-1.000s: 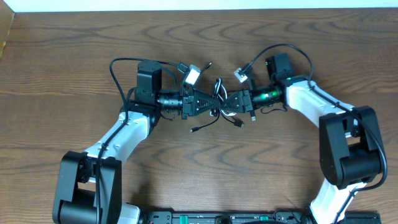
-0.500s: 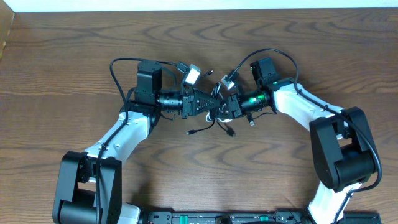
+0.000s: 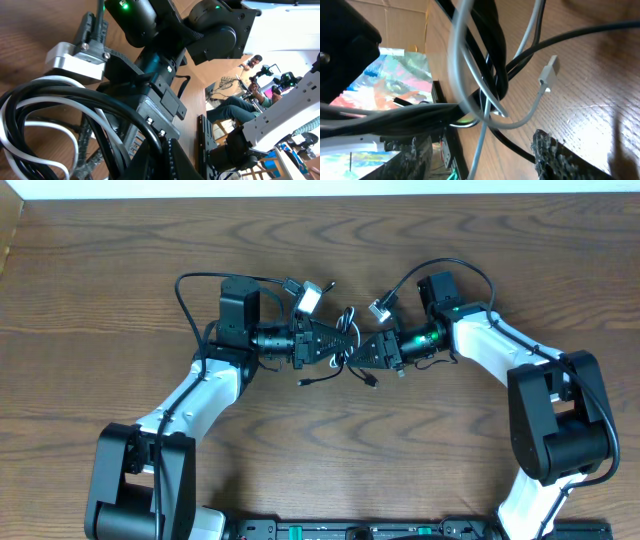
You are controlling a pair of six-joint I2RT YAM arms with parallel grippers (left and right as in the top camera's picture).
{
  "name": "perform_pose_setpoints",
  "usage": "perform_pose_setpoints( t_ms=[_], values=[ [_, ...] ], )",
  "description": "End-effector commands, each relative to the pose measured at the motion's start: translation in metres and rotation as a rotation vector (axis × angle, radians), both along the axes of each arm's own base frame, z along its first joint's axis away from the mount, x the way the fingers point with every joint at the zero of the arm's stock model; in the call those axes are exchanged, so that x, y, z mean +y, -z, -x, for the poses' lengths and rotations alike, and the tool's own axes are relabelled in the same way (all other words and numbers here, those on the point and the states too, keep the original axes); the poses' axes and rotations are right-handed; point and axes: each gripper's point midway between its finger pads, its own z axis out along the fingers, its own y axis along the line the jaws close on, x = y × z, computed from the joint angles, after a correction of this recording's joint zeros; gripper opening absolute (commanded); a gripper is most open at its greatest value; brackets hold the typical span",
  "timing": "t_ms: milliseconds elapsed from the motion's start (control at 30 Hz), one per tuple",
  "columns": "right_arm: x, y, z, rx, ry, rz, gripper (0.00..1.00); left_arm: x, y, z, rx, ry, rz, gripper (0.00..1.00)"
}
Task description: Untangle cables
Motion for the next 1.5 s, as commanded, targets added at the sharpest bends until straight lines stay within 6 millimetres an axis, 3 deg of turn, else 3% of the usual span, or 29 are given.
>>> perform_pose_setpoints(
  t_ms=[0, 367, 767, 933, 1033, 1333, 1467],
  values=[
    [-0.001, -0.012, 0.005, -0.042, -0.029, -0.052, 0.56, 0.0, -0.005, -0.003, -0.02, -0.002, 0.004, 0.07],
    [0.002, -0.012, 0.001, -0.067, -0.028, -0.061, 0.51, 0.0, -0.004, -0.004, -0.021, -0.007, 0.001, 0.07],
    [0.022, -0.006, 0.018, -0.093, -0.09, -0.052, 0.4, 0.0, -0.01, -0.013, -0.001, -0.048, 0.009, 0.07],
    [0.029, -0.002, 0.014, -0.119, -0.08, -0.039, 0.37, 0.0, -0.012, -0.014, 0.003, -0.053, 0.013, 0.07],
    [0.03, 0.003, 0.01, -0.112, -0.051, -0.024, 0.31, 0.001, -0.009, -0.021, 0.049, -0.102, 0.0, 0.07],
    [0.04, 0.002, -0.002, -0.128, 0.015, -0.075, 0.33, 0.003, -0.013, -0.032, 0.082, -0.164, 0.006, 0.08],
    [0.045, -0.003, -0.003, -0.123, 0.023, -0.091, 0.4, 0.003, -0.014, -0.034, 0.077, -0.172, 0.007, 0.07]
  ],
)
